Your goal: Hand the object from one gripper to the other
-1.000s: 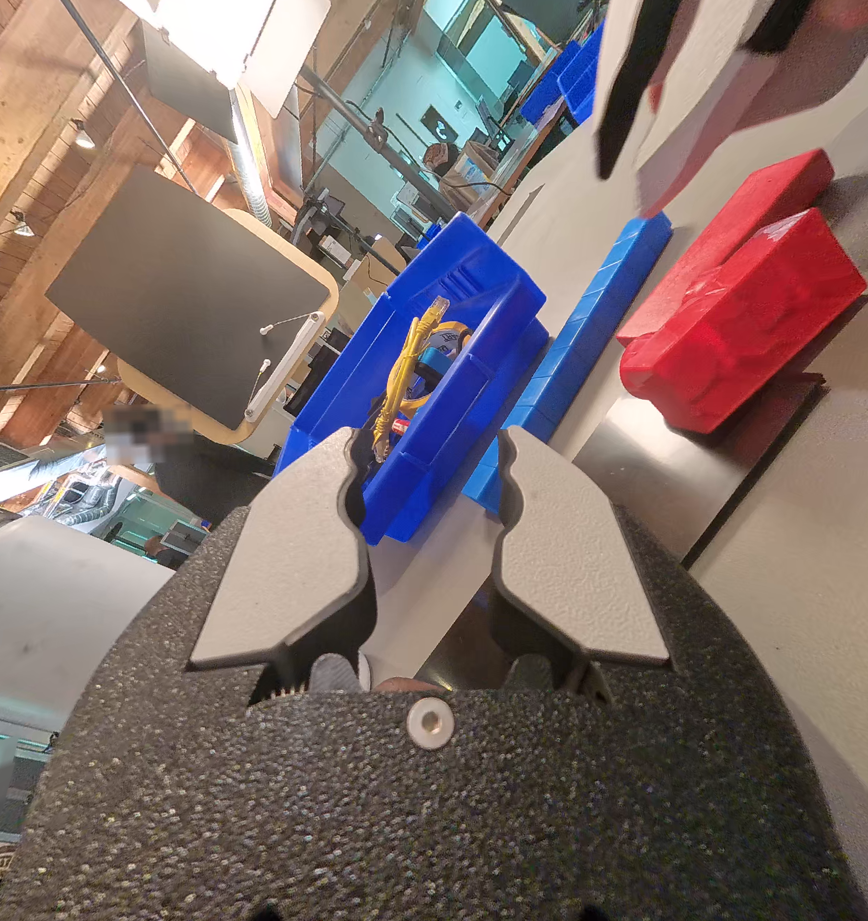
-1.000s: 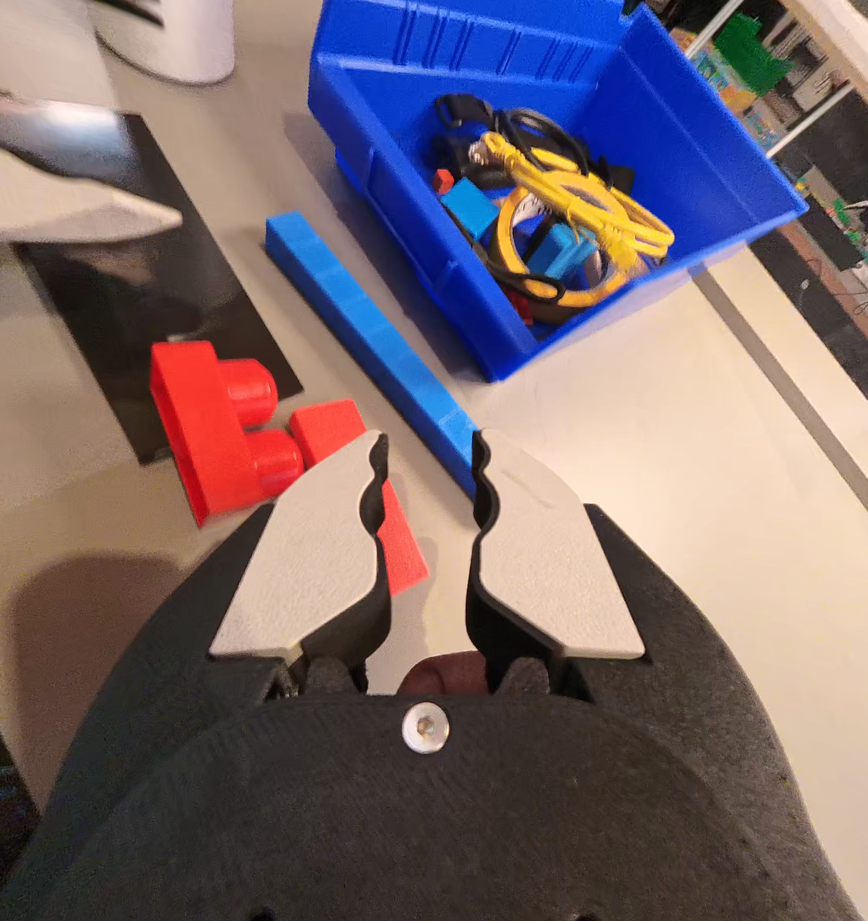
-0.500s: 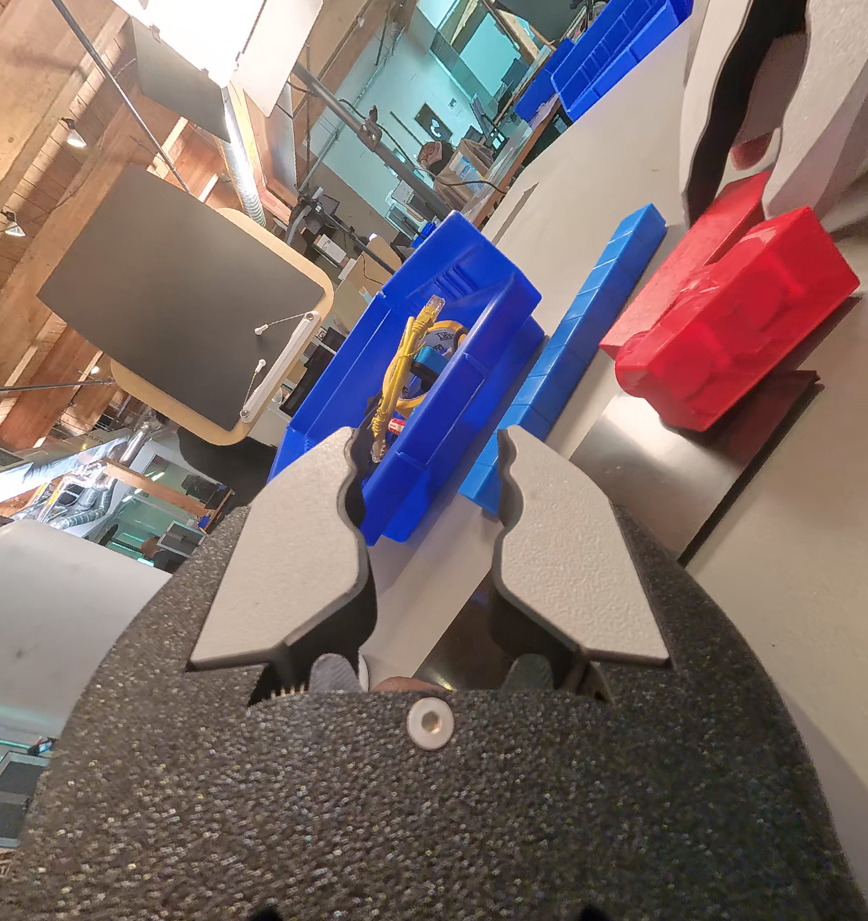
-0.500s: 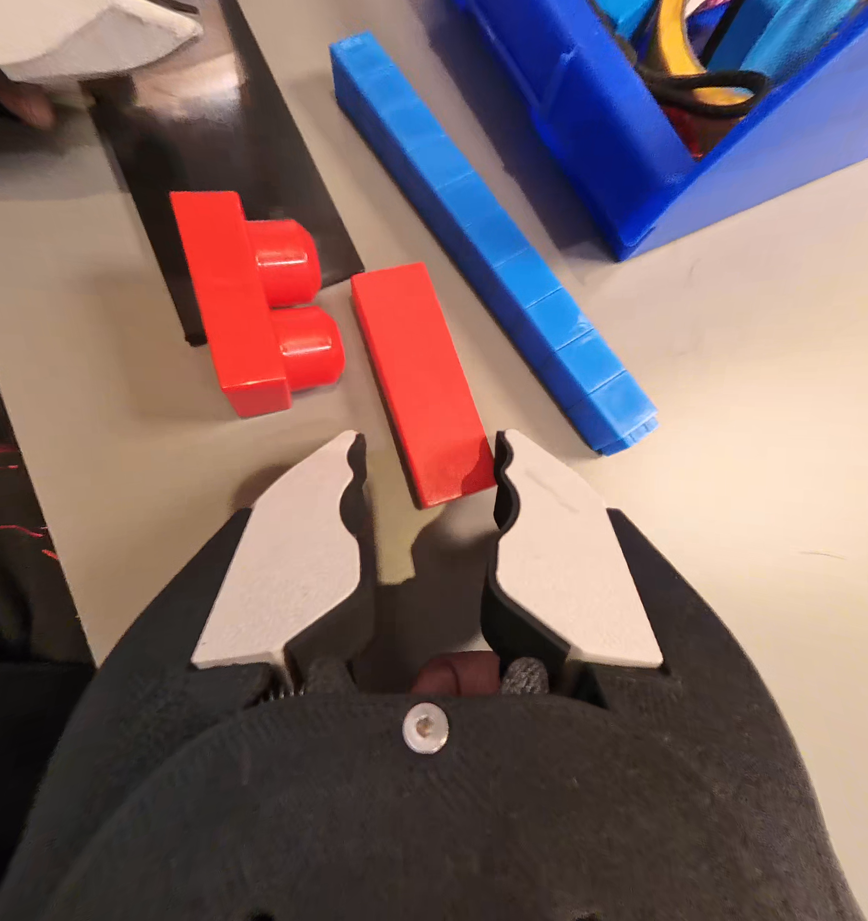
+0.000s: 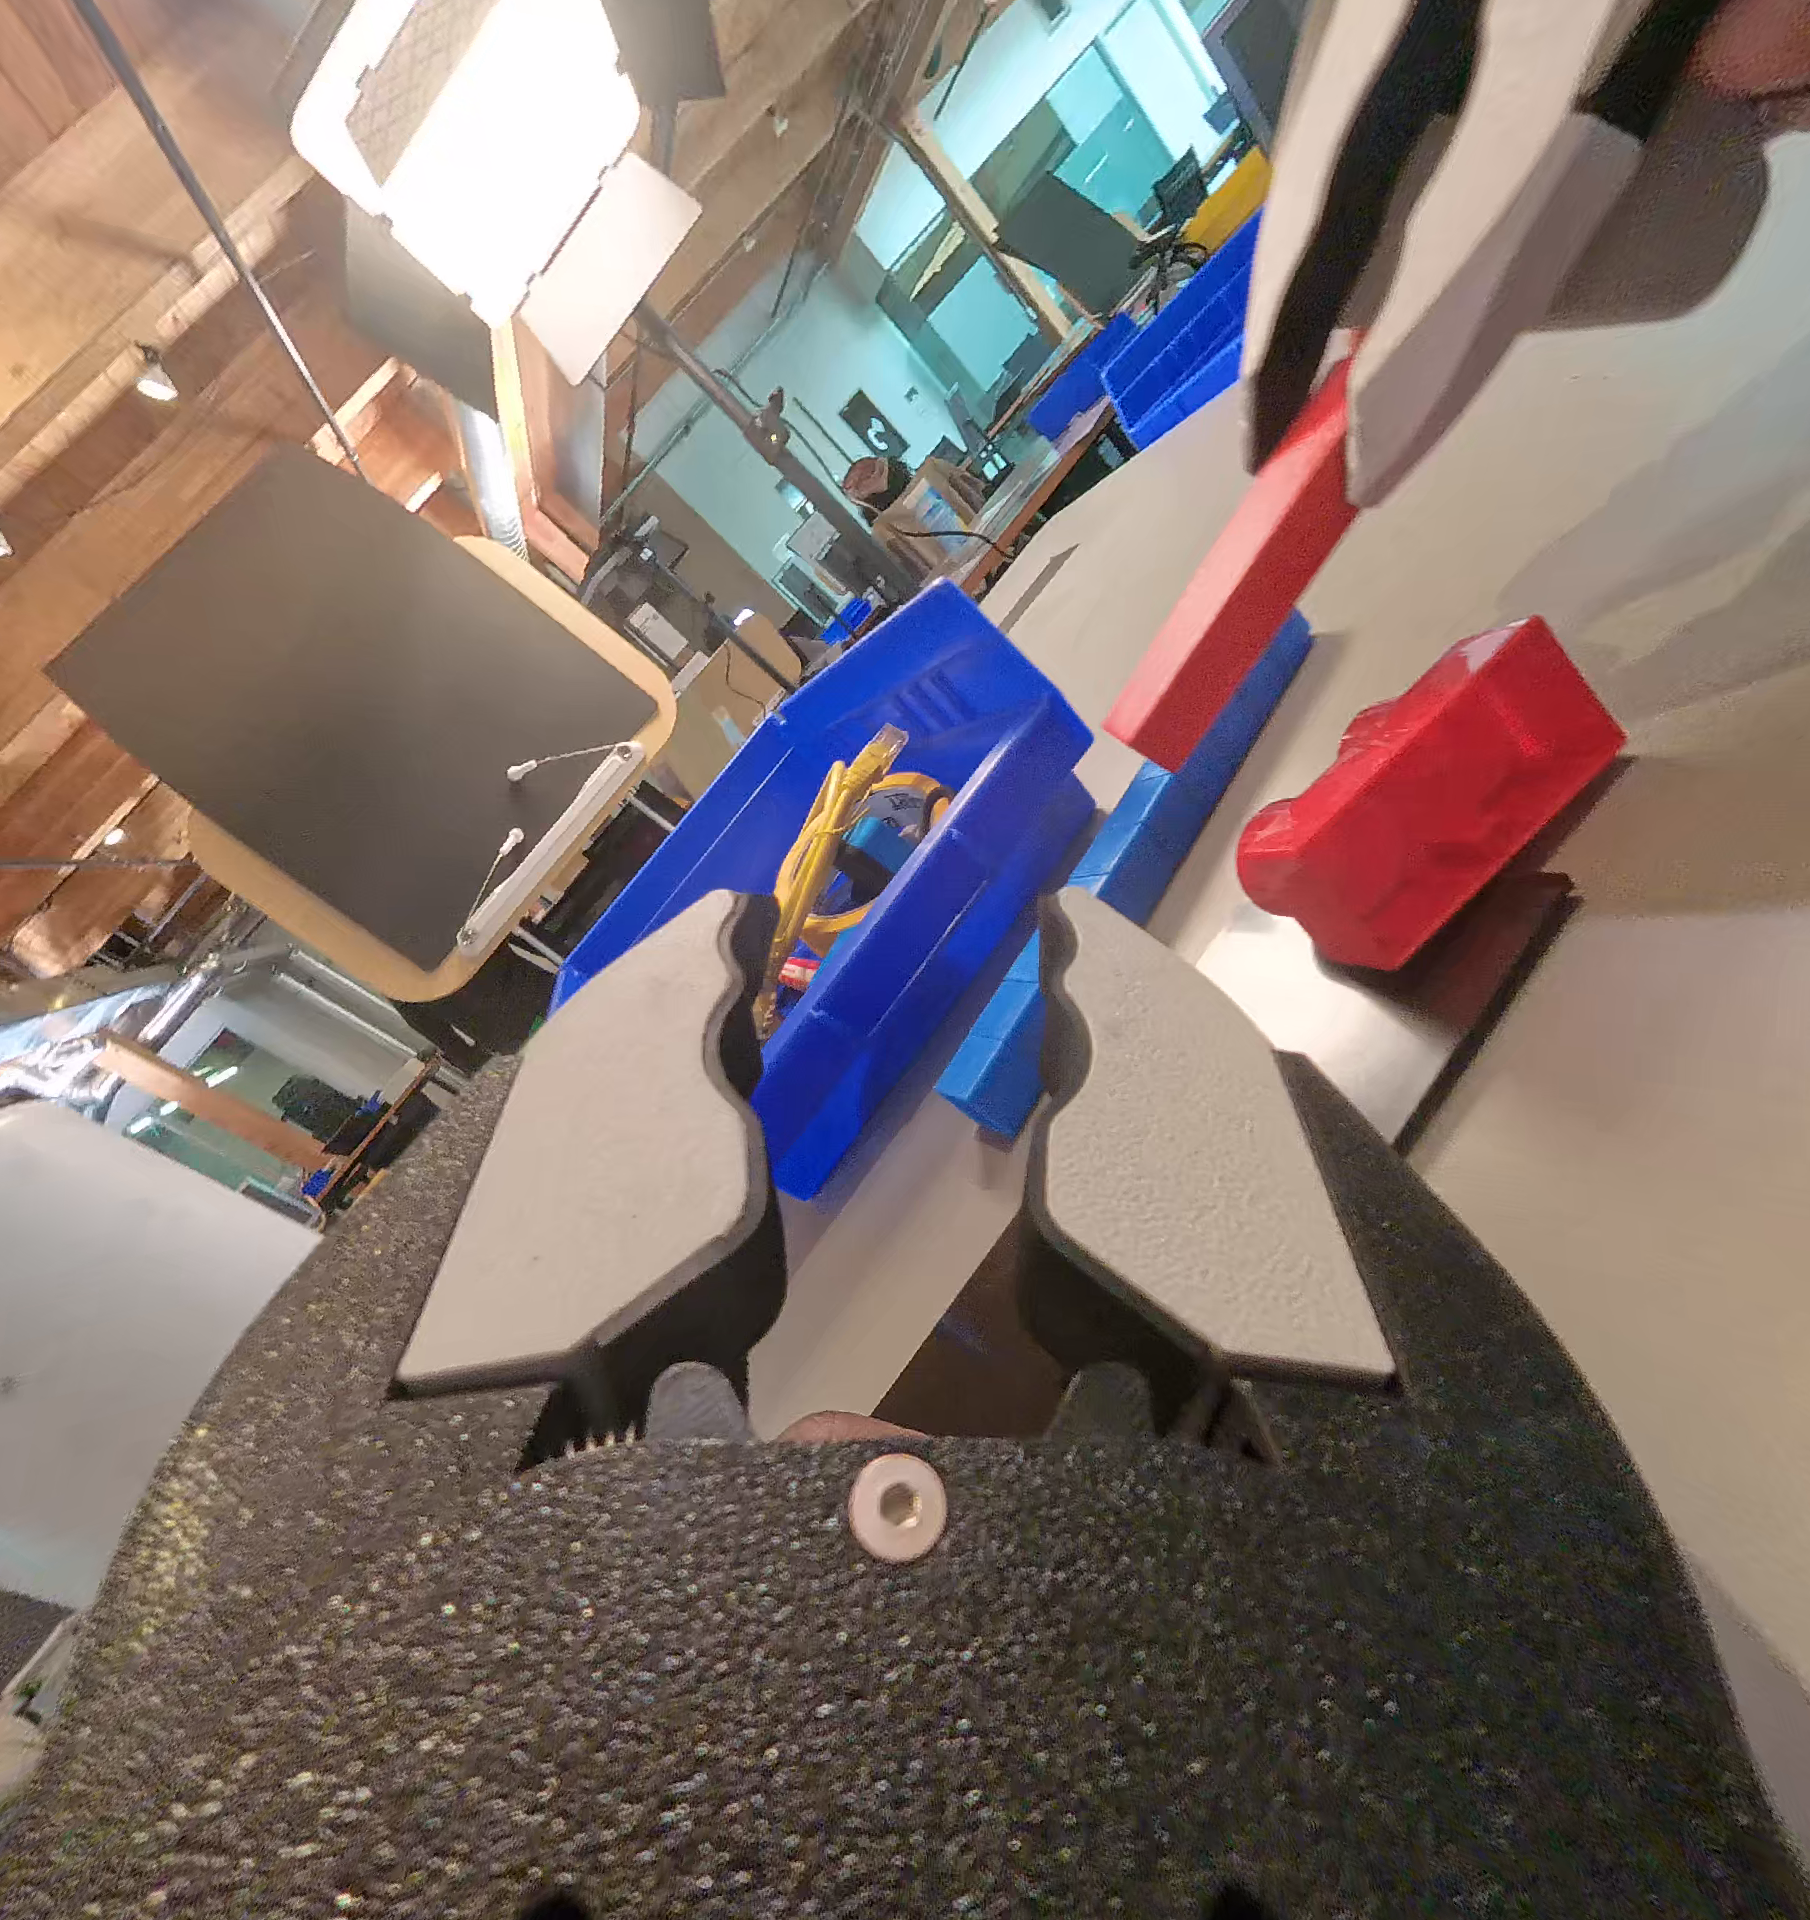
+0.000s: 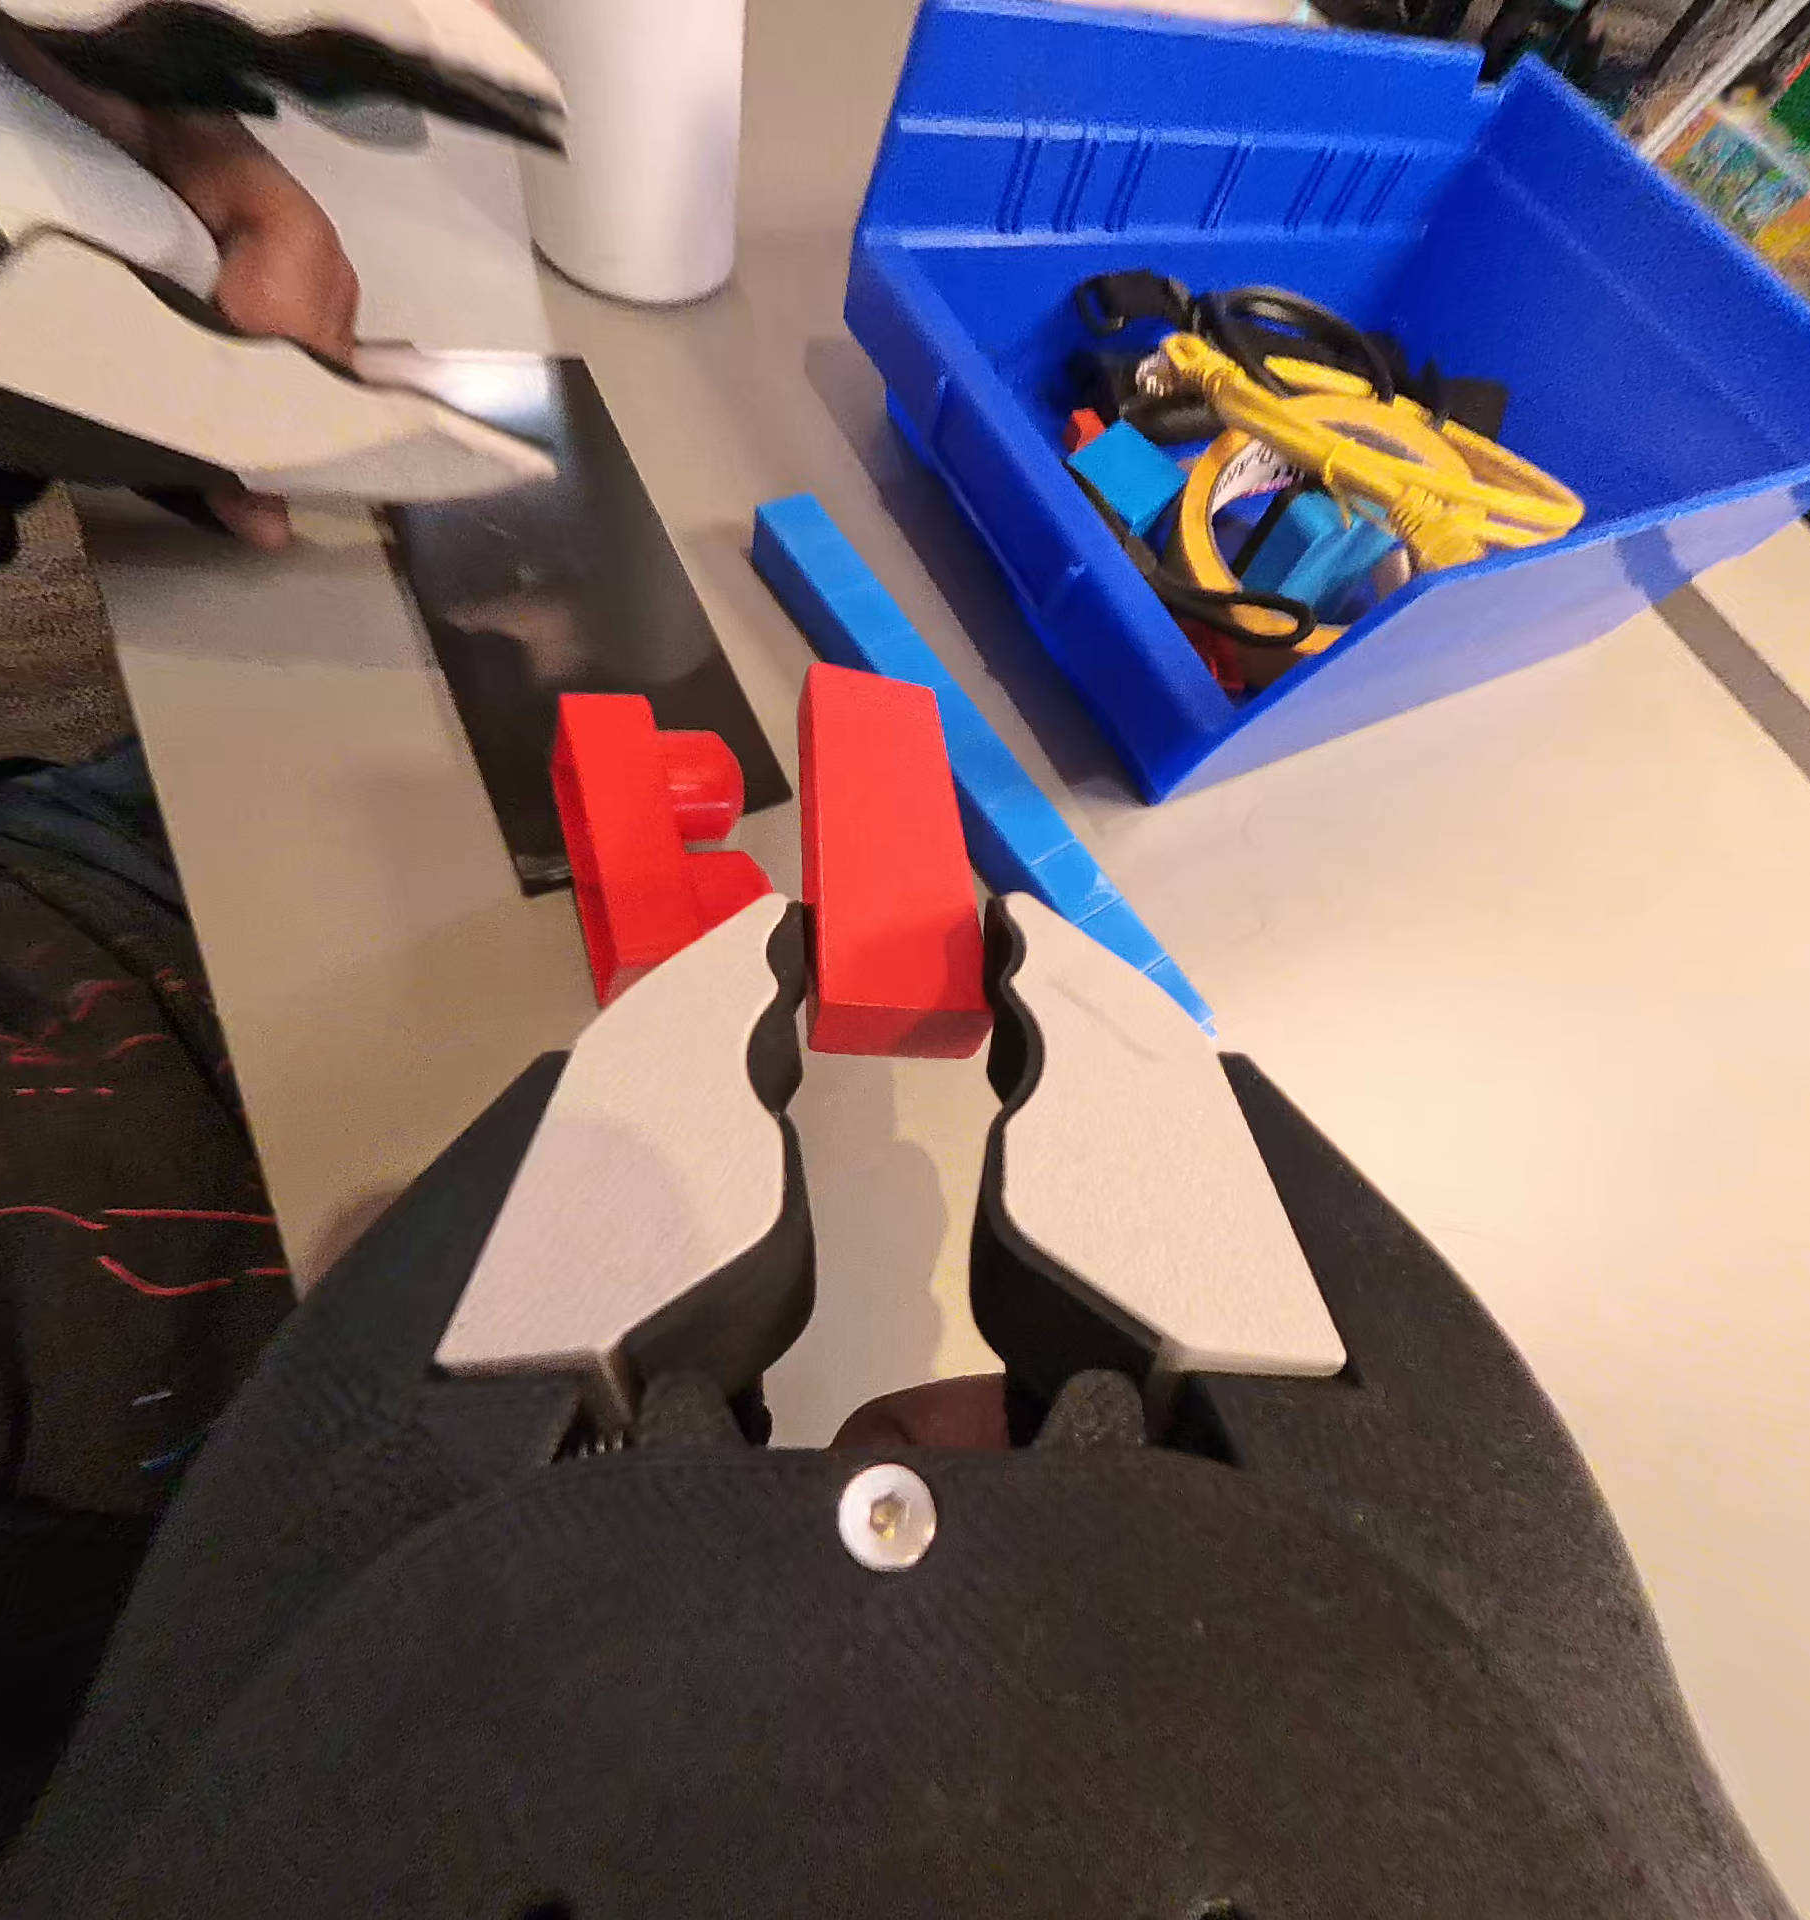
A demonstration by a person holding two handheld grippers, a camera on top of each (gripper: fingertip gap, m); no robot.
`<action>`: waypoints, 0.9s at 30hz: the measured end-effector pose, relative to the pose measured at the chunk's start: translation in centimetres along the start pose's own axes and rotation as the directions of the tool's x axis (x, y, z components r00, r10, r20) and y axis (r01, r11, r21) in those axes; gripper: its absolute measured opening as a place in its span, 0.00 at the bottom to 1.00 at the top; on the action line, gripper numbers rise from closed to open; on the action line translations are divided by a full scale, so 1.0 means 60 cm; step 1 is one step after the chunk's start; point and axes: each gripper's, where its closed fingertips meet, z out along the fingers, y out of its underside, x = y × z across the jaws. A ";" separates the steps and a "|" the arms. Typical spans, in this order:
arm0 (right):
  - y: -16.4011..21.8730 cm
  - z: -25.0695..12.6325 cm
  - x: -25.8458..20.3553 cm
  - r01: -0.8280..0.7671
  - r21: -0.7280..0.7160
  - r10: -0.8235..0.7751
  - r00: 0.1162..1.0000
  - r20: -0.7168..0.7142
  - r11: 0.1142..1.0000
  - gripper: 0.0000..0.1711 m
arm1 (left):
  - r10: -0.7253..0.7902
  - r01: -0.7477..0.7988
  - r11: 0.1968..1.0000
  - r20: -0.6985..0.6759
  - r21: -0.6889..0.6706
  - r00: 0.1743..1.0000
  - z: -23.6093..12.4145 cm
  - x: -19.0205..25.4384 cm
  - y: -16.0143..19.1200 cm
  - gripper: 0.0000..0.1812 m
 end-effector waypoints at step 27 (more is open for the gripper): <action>-0.113 0.014 -0.116 0.101 0.272 -0.135 0.985 0.110 0.957 0.20 | 0.075 -0.064 0.995 -0.144 0.083 0.987 -0.012 0.055 -0.031 0.10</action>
